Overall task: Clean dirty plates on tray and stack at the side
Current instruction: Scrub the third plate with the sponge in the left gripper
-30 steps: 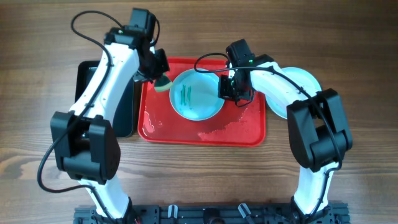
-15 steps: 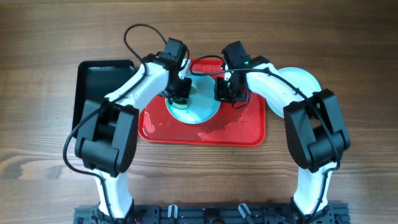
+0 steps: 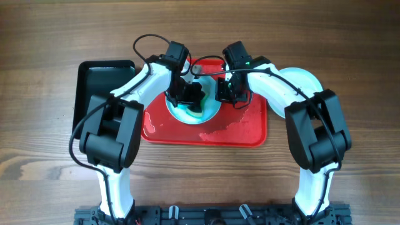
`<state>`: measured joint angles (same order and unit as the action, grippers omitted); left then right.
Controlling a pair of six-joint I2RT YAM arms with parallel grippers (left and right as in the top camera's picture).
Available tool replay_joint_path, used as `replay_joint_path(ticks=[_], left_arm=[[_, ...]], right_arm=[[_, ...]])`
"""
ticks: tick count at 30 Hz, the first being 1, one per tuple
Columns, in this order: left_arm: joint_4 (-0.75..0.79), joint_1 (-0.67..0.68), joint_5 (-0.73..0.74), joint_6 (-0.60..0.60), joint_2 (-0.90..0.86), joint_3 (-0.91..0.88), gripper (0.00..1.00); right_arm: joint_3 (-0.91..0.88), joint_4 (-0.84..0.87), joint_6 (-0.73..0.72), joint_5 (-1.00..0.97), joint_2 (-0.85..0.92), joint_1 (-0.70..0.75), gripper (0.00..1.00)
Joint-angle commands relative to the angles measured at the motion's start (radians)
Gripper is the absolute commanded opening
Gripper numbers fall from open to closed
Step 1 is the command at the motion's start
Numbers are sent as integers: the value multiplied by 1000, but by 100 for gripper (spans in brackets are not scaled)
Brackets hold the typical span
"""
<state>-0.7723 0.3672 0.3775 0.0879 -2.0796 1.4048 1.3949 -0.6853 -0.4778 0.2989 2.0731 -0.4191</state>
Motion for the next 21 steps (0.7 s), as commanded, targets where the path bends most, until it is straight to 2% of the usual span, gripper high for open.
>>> replay_joint_path(ticks=[1,4,10,12,13,16,19,21], left_arm=[[-74,-5,-612,318,-18,-14,4],[-100,-5,-753,385,-18,-14,4],[-4,-3,-745,376,-18,-14,4],[59,-2,-546,219,-18,-14,4],[80,-2,-378,121,-18,-14,4],[82,-3,3,-80,-18,-14,4],[41,-3,235,-164,-18,-14,4],[-3,-3,303,-192,-18,-14,4]], right_arm=[[-14,3,7,10,24,-5,4],[-14,4,7,9,24,-5,4],[-14,0,26,6,24,-5,4],[-14,-2,26,7,24,-5,4],[-14,-1,26,6,24,-5,4],[-14,1,25,6,24,-7,4],[-14,0,26,6,24,-7,4],[-14,-1,26,7,24,-7,4]])
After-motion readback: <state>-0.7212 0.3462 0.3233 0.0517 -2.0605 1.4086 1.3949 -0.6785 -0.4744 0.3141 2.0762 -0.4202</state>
